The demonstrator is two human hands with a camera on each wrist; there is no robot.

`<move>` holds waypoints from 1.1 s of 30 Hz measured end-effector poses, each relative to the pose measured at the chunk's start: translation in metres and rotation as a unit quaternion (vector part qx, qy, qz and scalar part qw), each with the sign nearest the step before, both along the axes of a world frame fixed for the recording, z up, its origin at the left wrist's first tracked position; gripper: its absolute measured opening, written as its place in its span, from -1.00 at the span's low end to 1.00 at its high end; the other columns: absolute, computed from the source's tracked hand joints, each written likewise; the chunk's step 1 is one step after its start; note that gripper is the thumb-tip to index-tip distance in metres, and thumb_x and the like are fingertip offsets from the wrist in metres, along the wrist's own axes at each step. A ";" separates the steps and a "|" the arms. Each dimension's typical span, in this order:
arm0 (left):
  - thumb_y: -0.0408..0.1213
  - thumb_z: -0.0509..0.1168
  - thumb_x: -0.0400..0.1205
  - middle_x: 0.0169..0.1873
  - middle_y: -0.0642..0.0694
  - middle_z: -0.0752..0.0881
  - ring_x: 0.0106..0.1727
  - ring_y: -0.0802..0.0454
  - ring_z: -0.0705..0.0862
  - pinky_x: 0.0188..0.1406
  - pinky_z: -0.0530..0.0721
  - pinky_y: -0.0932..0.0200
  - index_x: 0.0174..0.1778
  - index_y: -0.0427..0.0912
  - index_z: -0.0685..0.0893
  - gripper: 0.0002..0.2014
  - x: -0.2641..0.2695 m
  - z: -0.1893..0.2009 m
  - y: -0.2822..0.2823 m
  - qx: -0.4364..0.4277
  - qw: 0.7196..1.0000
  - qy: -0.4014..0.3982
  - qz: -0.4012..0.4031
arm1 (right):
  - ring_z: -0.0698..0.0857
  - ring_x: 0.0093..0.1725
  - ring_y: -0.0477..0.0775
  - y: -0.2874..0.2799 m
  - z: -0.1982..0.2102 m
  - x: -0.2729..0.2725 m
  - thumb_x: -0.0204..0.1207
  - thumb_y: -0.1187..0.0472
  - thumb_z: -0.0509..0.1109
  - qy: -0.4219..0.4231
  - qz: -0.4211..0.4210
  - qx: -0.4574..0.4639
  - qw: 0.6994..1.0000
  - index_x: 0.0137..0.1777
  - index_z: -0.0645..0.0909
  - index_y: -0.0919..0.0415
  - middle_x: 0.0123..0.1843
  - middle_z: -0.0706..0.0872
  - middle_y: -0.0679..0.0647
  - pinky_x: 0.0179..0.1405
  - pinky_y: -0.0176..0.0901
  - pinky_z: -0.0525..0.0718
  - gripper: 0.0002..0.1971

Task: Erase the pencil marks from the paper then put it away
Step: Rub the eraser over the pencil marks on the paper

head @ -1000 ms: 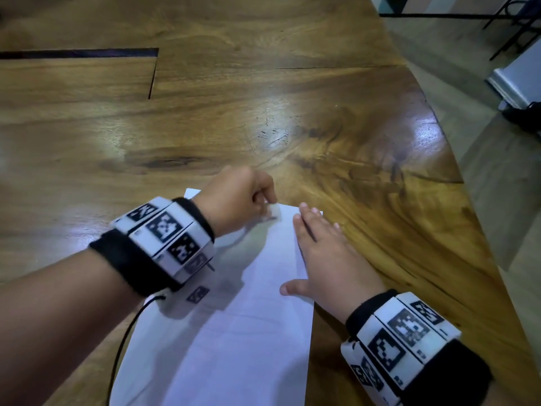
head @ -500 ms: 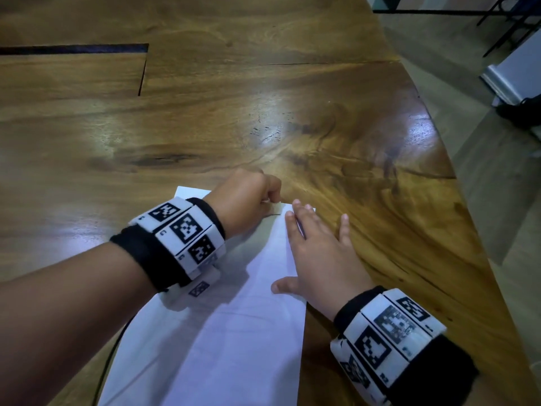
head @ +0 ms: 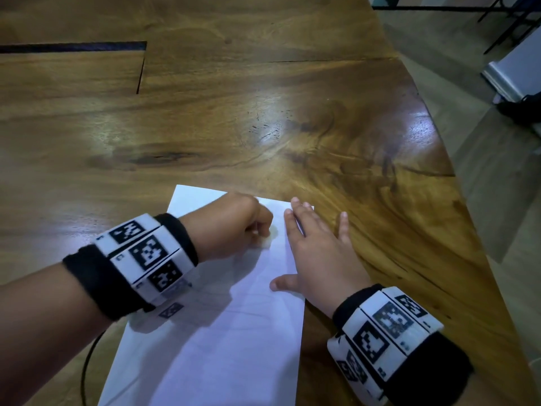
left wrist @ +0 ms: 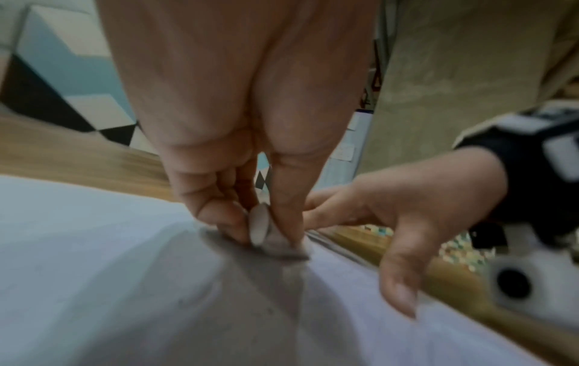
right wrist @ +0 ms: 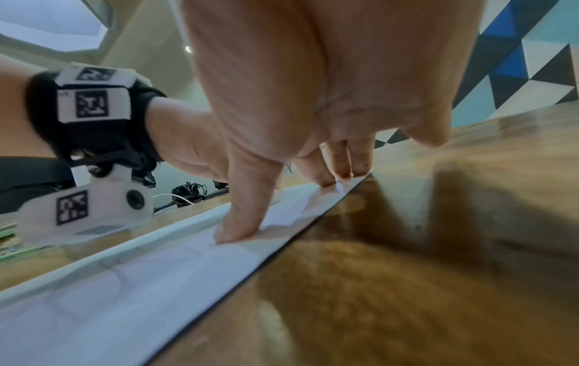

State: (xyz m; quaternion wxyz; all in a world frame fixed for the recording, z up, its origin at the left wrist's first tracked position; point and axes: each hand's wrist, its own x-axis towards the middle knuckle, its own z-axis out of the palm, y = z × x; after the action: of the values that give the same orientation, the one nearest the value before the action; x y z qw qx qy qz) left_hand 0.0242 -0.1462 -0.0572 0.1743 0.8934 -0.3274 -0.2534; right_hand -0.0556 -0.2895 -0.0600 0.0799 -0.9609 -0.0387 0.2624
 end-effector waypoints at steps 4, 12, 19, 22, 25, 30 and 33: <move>-0.40 0.39 0.43 -0.36 -0.01 0.67 -0.31 0.08 0.54 -0.45 0.36 0.45 -0.19 -0.15 0.74 -0.90 0.015 0.002 -0.009 -0.021 0.999 -0.004 0.034 | -0.32 0.66 0.00 0.000 0.000 0.000 0.39 -0.32 0.35 0.000 0.002 -0.003 1.000 0.66 -0.30 0.16 0.67 -0.42 0.02 0.54 0.38 -0.37 0.12; -0.35 0.37 0.45 -0.31 -0.06 0.53 -0.29 -0.01 0.47 -0.41 0.27 0.21 -0.31 -0.13 0.60 -0.91 -0.005 -0.004 -0.003 -0.055 0.998 -0.029 0.013 | -0.31 0.66 -0.02 -0.001 0.000 -0.001 0.38 -0.32 0.36 -0.002 -0.005 0.006 1.000 0.66 -0.29 0.14 0.67 -0.42 -0.01 0.53 0.38 -0.37 0.12; -0.36 0.45 0.38 -0.46 0.10 0.59 -0.42 0.15 0.52 -0.42 0.34 0.51 -0.28 -0.06 0.72 -0.90 0.006 0.003 0.005 -0.020 1.000 -0.001 0.020 | -0.31 0.66 0.00 -0.001 -0.001 0.000 0.38 -0.33 0.35 -0.004 0.002 -0.001 1.000 0.66 -0.30 0.16 0.67 -0.41 0.02 0.56 0.37 -0.34 0.12; -0.31 0.48 0.39 -0.39 0.01 0.63 -0.31 0.00 0.61 -0.44 0.38 0.34 -0.16 -0.14 0.73 -0.87 0.027 0.004 -0.011 -0.053 0.993 -0.066 0.082 | -0.31 0.66 0.00 -0.001 0.000 0.000 0.38 -0.34 0.34 -0.002 0.003 -0.005 1.000 0.66 -0.31 0.15 0.67 -0.41 0.01 0.54 0.38 -0.36 0.12; -0.31 0.43 0.43 -0.35 -0.03 0.58 -0.28 0.00 0.51 -0.43 0.24 0.24 -0.20 -0.18 0.70 -0.93 0.015 0.000 -0.012 -0.045 0.995 -0.065 0.063 | -0.31 0.66 -0.01 -0.001 0.000 -0.001 0.38 -0.34 0.35 -0.004 0.002 -0.004 1.000 0.66 -0.30 0.15 0.67 -0.42 0.00 0.51 0.39 -0.38 0.12; -0.19 0.33 0.43 -0.40 0.04 0.54 -0.37 0.10 0.52 -0.39 0.37 0.39 -0.36 -0.07 0.66 -0.92 -0.030 -0.005 0.026 -0.045 0.997 0.023 -0.053 | -0.29 0.66 -0.01 -0.001 -0.001 -0.001 0.38 -0.33 0.35 -0.009 0.000 -0.001 1.000 0.66 -0.29 0.16 0.67 -0.40 -0.01 0.52 0.40 -0.37 0.12; -0.35 0.41 0.39 -0.40 0.08 0.56 -0.38 0.23 0.49 -0.36 0.38 0.50 -0.23 -0.03 0.75 -0.87 -0.019 -0.004 0.022 -0.018 0.998 0.037 -0.037 | -0.29 0.66 -0.02 -0.001 -0.001 -0.002 0.37 -0.35 0.33 -0.008 0.003 -0.007 1.000 0.66 -0.29 0.15 0.67 -0.40 -0.02 0.53 0.41 -0.35 0.12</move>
State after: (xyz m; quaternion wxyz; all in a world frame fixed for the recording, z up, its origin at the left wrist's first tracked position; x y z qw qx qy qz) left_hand 0.0050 -0.1238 -0.0617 0.1927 0.8676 -0.3578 -0.2866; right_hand -0.0574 -0.2902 -0.0605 0.0720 -0.9633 -0.0400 0.2554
